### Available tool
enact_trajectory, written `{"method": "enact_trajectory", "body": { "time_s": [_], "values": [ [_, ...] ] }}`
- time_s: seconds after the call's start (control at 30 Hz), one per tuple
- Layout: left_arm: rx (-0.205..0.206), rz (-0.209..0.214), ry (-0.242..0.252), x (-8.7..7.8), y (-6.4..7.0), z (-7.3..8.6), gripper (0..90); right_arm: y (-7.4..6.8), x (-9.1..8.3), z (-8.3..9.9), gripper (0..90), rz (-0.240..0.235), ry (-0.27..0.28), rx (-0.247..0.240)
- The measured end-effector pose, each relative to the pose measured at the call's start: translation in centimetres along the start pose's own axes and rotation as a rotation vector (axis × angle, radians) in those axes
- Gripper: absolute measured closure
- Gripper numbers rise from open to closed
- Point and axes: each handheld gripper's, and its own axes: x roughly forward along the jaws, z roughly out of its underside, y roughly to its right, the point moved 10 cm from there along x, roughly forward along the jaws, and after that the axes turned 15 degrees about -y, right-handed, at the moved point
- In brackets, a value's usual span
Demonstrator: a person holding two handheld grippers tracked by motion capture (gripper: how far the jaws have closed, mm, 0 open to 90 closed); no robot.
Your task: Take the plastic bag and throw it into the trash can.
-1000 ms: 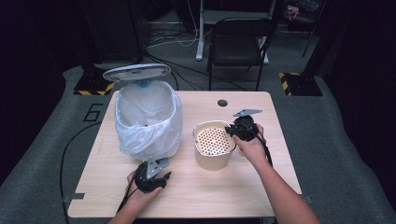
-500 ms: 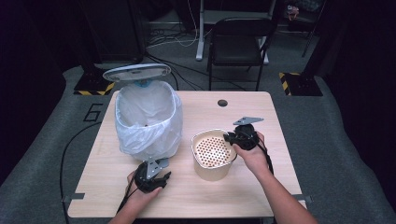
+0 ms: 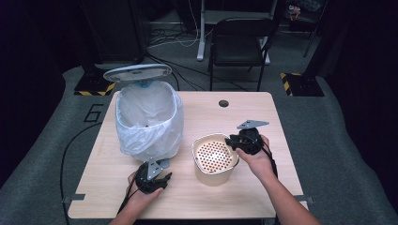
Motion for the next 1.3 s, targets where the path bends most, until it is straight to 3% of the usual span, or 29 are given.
{"method": "enact_trajectory", "body": {
  "time_s": [0.5, 0.83, 1.07, 1.3],
  "values": [
    [0.001, 0.002, -0.002, 0.0, 0.0, 0.0, 36.2, 1.4, -2.6, -1.3, 44.9, 0.020, 0.067, 0.016],
    [-0.001, 0.000, -0.001, 0.0, 0.0, 0.0, 36.3, 4.4, -3.8, -0.9, 29.1, 0.073, 0.107, 0.054],
    [0.000, 0.001, -0.001, 0.0, 0.0, 0.0, 36.2, 6.2, -3.4, 0.0, 14.9, 0.113, 0.092, 0.076],
    [0.000, 0.000, 0.000, 0.0, 0.0, 0.0, 36.2, 7.6, -2.4, 1.1, 12.8, 0.135, 0.069, 0.095]
  ]
}}
